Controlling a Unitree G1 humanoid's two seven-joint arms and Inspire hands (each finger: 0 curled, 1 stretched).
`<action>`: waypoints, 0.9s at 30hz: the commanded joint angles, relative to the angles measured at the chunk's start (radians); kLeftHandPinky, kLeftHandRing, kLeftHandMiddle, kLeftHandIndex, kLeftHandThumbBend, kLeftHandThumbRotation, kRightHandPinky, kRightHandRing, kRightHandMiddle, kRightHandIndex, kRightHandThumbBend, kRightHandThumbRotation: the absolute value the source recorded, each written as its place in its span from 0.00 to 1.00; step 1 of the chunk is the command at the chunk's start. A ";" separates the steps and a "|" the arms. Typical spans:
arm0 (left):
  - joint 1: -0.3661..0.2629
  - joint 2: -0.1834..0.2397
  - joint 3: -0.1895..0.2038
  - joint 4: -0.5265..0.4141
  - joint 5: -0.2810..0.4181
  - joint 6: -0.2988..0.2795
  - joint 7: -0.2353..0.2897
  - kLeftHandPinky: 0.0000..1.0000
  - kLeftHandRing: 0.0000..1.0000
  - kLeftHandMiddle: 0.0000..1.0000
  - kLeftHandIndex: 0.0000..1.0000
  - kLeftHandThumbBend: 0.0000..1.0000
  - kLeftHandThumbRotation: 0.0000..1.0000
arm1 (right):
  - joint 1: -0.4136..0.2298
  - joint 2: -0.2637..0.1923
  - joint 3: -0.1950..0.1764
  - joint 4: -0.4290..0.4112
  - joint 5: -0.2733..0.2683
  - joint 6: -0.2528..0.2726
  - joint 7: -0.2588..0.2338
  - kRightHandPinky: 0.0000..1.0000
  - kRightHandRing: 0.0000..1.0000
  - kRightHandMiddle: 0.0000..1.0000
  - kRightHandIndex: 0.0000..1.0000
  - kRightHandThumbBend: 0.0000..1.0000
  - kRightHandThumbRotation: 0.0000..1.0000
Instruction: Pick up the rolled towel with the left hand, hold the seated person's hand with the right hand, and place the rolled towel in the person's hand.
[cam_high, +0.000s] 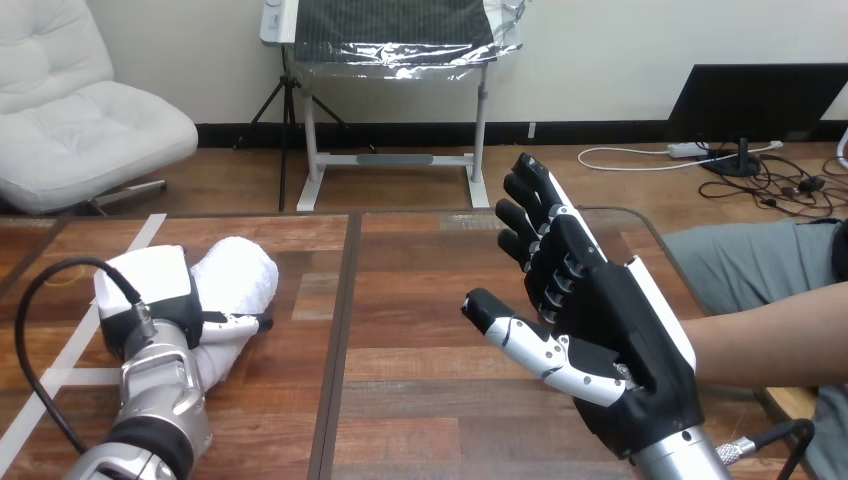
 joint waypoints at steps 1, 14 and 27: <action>-0.053 0.033 -0.041 0.035 0.026 0.019 -0.018 1.00 0.96 0.96 0.95 1.00 0.81 | -0.049 -0.010 -0.016 -0.052 0.009 0.001 0.004 1.00 1.00 1.00 1.00 0.52 0.00; -0.057 0.047 -0.077 0.065 0.021 0.040 -0.094 0.97 0.95 0.96 0.95 1.00 0.90 | -0.044 -0.019 -0.013 -0.057 0.027 0.001 0.013 1.00 1.00 1.00 1.00 0.53 0.00; -0.064 0.043 -0.089 0.077 0.005 0.056 -0.136 0.81 0.78 0.82 0.88 1.00 0.91 | -0.039 -0.022 -0.017 -0.063 0.036 0.008 0.018 1.00 1.00 1.00 1.00 0.52 0.00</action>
